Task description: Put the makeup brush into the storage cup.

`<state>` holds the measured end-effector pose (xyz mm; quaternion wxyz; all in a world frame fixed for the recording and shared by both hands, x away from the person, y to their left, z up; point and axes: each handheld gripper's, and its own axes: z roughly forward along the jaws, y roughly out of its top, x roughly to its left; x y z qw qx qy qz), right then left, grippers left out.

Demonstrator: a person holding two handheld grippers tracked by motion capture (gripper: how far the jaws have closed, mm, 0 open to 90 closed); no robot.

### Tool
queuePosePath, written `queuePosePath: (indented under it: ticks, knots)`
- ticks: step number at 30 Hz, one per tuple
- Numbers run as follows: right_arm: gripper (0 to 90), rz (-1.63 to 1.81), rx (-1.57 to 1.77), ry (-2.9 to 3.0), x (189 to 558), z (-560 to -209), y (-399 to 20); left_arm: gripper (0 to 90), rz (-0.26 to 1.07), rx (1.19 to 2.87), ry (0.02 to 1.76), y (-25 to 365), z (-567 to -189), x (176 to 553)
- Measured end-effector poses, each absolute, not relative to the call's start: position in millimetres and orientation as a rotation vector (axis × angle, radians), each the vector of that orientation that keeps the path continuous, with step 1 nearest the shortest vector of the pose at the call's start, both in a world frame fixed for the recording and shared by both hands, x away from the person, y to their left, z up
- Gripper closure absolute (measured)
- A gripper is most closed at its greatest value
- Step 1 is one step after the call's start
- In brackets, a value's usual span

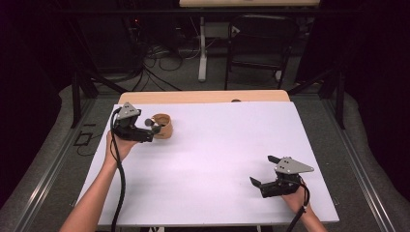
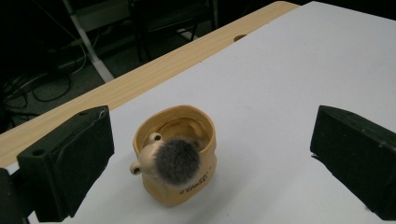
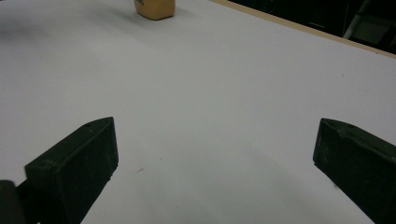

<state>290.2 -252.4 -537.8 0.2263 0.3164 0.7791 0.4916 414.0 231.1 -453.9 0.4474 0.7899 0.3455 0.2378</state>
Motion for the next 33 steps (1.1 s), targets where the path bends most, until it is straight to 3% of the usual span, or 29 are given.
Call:
queuePosePath:
  ticks: [21,33]
  knots:
    - [0.0,1.374,0.859,2.123,287.0,-537.0,-252.4,0.0,0.652,1.794,0.794,237.0,-477.1,352.4]
    - [0.0,1.378,0.867,2.121,285.4,-537.5,-252.7,0.0,0.572,1.792,0.771,239.3,-495.6,325.1]
